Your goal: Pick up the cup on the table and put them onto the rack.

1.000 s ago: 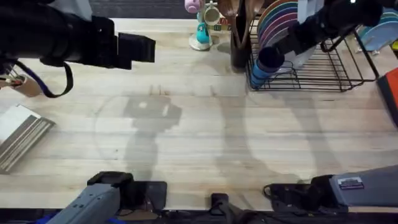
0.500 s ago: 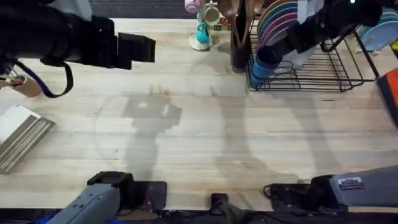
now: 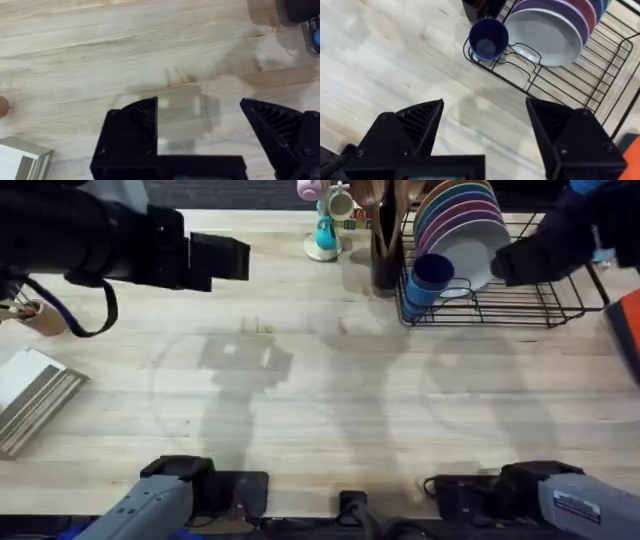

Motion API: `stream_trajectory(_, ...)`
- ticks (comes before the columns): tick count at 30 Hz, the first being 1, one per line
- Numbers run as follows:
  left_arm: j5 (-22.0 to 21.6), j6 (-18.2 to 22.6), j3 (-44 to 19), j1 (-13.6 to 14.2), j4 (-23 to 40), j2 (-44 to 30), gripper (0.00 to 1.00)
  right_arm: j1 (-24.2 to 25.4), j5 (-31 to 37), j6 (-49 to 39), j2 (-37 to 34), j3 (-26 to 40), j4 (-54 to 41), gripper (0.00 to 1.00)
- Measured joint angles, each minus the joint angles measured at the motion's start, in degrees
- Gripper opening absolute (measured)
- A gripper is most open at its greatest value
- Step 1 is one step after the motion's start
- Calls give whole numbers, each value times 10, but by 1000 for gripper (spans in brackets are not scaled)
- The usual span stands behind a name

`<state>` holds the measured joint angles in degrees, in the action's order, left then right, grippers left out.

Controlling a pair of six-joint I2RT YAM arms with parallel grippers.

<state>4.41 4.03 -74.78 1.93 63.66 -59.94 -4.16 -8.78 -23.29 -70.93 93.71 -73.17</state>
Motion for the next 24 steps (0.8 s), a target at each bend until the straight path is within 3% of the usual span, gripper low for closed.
stream_trajectory(4,0,0,0,0,0,0,998,0,2,13,29,-3,6,992)
stream_trajectory(8,0,0,0,0,0,0,998,0,18,28,76,-48,25,992)
stream_trajectory(13,0,0,0,0,0,0,997,0,46,54,137,-132,50,992)
stream_trajectory(14,0,0,0,0,0,0,997,0,87,100,198,-215,113,992)
stream_trajectory(15,0,0,0,0,0,0,998,0,93,110,209,-231,126,992)
stream_trajectory(24,0,0,0,0,0,0,998,0,110,217,232,-297,178,992)
